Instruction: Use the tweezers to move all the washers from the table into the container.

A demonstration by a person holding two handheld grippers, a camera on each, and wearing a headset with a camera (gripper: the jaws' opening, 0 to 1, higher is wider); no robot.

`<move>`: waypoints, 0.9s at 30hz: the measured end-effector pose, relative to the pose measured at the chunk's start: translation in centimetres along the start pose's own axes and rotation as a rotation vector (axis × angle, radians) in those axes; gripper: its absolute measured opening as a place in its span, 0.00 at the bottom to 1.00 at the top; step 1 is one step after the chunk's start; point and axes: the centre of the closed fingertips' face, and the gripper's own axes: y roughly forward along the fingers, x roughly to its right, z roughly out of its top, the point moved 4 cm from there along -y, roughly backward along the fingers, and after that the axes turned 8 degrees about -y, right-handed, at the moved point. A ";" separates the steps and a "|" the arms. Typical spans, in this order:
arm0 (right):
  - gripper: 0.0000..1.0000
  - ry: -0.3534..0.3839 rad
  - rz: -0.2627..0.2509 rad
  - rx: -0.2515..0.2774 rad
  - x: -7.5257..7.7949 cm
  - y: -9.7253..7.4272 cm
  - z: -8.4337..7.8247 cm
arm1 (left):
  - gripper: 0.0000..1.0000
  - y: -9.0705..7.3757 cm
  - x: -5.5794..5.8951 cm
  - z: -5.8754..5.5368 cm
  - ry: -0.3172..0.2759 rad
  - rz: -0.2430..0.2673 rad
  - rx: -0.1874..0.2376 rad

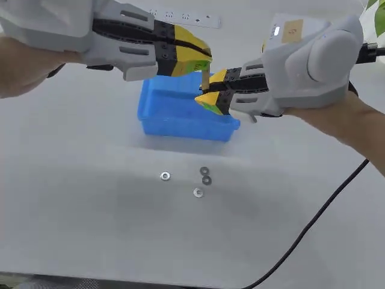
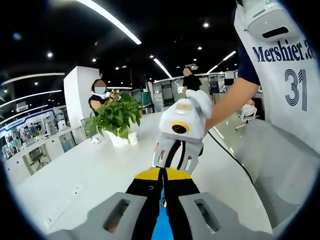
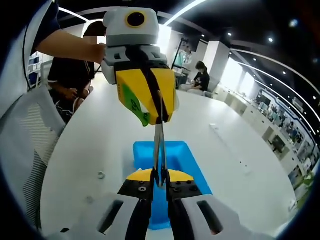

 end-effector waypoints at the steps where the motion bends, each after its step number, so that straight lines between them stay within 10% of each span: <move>1: 0.10 0.011 0.003 -0.002 0.1 0.3 -0.4 | 0.04 0.1 -0.3 -0.4 -0.004 0.003 -0.005; 10: 0.10 0.035 0.014 -0.033 0.4 2.0 -2.6 | 0.04 0.7 -1.9 -3.0 -0.053 0.031 -0.020; 27: 0.10 0.108 0.003 -0.055 0.5 2.8 -3.9 | 0.04 1.3 -2.1 -3.8 -0.082 0.068 -0.044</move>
